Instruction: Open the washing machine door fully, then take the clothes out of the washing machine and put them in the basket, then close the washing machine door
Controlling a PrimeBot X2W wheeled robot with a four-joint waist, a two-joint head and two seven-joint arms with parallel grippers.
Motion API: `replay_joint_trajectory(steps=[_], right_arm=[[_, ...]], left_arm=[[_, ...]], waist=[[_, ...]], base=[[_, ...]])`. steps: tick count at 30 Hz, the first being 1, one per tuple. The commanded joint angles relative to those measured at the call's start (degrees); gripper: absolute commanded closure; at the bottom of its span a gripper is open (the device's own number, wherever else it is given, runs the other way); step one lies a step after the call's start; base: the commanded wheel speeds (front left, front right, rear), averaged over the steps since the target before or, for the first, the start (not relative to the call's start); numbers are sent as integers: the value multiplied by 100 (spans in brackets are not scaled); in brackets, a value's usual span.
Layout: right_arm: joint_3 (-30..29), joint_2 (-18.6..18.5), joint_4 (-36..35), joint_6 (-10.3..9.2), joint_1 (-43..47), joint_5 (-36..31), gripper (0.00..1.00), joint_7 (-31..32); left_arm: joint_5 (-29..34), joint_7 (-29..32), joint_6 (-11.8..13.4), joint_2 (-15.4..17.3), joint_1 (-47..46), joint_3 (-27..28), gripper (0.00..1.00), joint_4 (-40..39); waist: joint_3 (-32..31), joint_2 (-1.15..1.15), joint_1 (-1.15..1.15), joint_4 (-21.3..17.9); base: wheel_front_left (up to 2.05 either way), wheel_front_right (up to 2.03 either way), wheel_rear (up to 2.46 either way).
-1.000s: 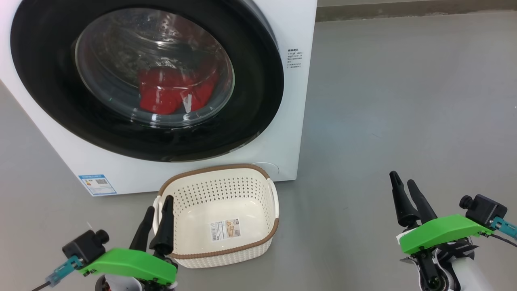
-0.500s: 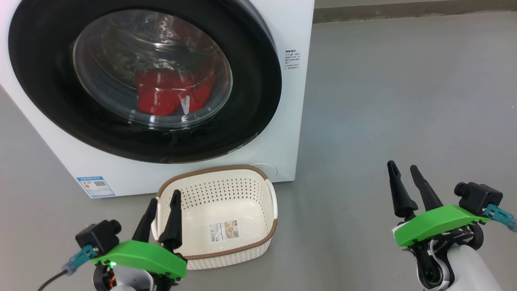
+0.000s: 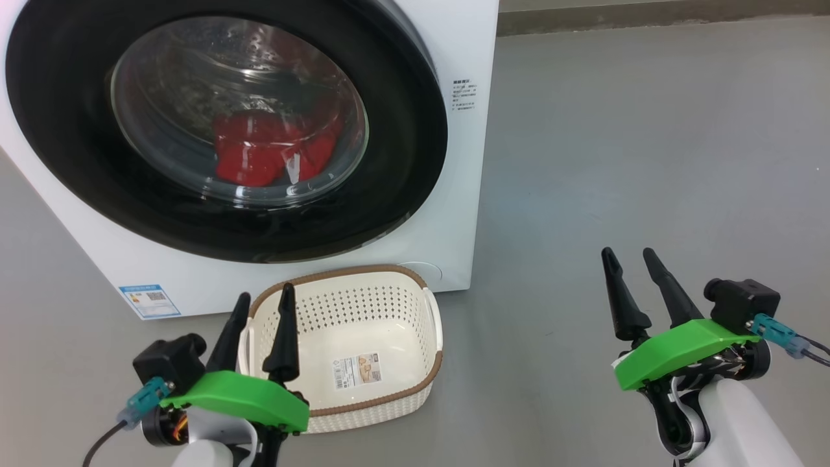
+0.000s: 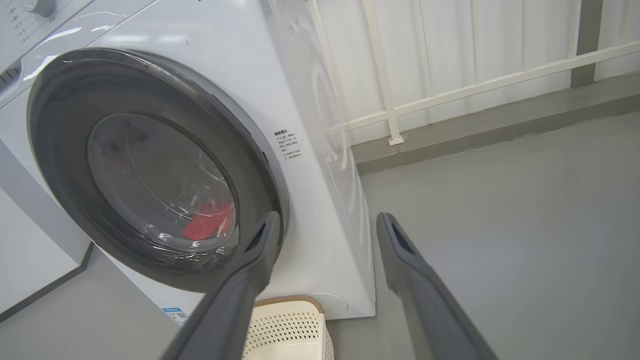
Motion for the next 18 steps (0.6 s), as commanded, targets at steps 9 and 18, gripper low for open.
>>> replay_joint_trajectory(steps=[9, 18], right_arm=[[281, -51, -14, 3, -443, -735, 0, -235], [362, -63, -8, 3, -539, -1264, 0, -371]], left_arm=[[723, -235, 146, 121, -412, 50, 0, -240], [1179, -371, 223, 129, -495, -2, 0, -173]], waist=[[-17, 0, 0, 21], [-52, 0, 0, 29]], base=[[0, 0, 0], [0, 0, 0]])
